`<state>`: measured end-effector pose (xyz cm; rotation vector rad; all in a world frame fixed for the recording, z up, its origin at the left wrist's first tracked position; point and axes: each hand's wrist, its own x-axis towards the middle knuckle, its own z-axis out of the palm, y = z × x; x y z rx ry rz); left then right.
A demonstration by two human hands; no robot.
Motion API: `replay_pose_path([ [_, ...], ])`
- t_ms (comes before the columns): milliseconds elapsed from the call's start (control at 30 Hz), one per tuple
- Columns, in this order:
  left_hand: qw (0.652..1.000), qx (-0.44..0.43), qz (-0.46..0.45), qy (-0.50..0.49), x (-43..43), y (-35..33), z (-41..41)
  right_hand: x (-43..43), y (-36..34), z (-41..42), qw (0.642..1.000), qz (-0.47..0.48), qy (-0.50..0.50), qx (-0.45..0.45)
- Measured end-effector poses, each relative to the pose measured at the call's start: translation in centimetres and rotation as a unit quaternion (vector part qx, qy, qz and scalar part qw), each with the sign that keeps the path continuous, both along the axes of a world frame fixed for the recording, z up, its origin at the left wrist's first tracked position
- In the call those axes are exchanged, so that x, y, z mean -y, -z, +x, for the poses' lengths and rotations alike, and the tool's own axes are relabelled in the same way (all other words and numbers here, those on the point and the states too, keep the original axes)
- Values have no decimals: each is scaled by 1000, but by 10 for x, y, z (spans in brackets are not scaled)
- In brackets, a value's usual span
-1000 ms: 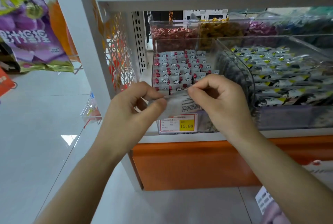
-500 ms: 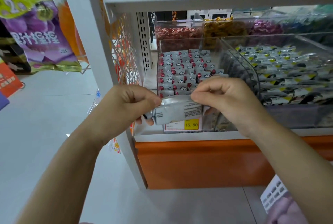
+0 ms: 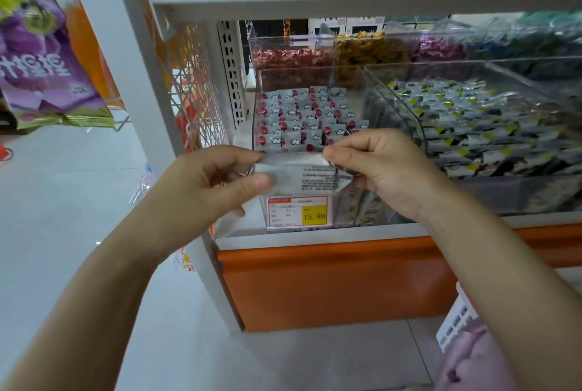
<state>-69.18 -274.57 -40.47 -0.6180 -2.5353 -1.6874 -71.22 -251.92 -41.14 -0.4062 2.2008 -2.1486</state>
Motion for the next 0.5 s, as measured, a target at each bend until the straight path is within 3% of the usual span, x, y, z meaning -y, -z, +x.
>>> replay_pose_path([
  [133, 996, -55, 11, -68, -6, 5, -4, 3, 0, 2, 996, -90, -24, -15],
  [267, 984, -121, -12, -131, -14, 9, -5, 13, 0, 6, 990, 2, 59, -127],
  [400, 966, -174, -110, -159, -16, 13, -10, 15, -8, 3, 981, 0, 113, -158],
  [500, 961, -167, -147, -167, -11, 17, -23, 11, -16, 0, 958, 113, 153, -213],
])
